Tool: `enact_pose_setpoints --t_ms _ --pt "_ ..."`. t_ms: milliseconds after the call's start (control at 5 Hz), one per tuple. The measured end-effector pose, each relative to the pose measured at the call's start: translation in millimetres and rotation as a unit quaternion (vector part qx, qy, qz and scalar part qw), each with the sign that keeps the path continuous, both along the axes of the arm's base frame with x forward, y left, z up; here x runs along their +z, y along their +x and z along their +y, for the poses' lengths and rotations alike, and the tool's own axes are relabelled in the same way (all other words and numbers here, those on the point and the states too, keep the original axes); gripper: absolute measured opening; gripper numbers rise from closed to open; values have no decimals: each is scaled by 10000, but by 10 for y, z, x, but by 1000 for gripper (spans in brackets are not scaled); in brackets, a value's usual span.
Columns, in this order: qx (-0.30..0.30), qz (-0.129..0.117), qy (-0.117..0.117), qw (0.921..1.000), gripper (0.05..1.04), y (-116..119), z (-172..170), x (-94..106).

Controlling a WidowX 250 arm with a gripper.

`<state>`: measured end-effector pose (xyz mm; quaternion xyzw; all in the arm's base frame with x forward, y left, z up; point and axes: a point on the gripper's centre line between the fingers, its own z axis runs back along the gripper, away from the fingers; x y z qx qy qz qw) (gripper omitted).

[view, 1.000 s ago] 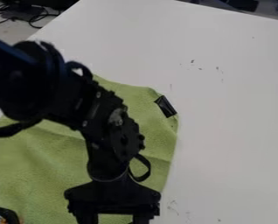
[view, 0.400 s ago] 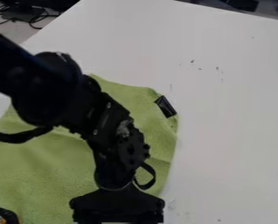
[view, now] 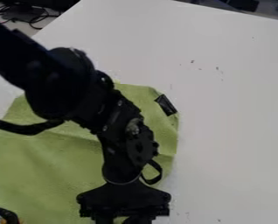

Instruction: Plier le tissu bas de droite vers le haut de gauche

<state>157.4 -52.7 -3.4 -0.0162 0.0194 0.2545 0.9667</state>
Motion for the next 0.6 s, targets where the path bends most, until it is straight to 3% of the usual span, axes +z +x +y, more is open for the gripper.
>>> enact_pose_setpoints --t_ms 200,400,600 --pt "8 -66 117 9999 415 52 28 4" --pt "100 81 260 9996 235 25 61 36" --pt "168 206 272 9993 111 29 124 246"
